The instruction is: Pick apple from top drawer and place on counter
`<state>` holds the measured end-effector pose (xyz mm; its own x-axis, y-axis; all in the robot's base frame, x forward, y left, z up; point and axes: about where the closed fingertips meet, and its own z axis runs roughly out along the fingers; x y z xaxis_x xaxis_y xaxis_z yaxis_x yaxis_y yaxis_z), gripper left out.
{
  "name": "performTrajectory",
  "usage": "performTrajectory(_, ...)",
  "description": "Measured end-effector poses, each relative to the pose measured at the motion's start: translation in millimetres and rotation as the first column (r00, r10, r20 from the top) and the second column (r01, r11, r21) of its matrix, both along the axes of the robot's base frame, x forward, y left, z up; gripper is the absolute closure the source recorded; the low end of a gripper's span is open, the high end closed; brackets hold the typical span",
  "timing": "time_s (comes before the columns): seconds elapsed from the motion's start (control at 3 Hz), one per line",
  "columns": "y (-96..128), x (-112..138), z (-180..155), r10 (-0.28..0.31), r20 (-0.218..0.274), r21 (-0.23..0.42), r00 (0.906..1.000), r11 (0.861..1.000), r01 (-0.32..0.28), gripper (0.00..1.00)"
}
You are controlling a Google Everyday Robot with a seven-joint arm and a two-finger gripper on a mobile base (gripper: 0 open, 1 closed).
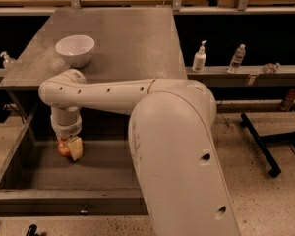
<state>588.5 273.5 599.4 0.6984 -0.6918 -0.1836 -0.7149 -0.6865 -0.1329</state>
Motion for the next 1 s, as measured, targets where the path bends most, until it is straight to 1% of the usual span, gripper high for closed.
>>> performTrajectory(0.67, 0, -1, 1, -0.001, 0.003, 0.0, 1.0, 1.0, 0.001, 1.0)
performTrajectory(1.0, -8, -24, 15, -0.017, 0.072, -0.004, 0.9973, 1.0, 0.017, 1.0)
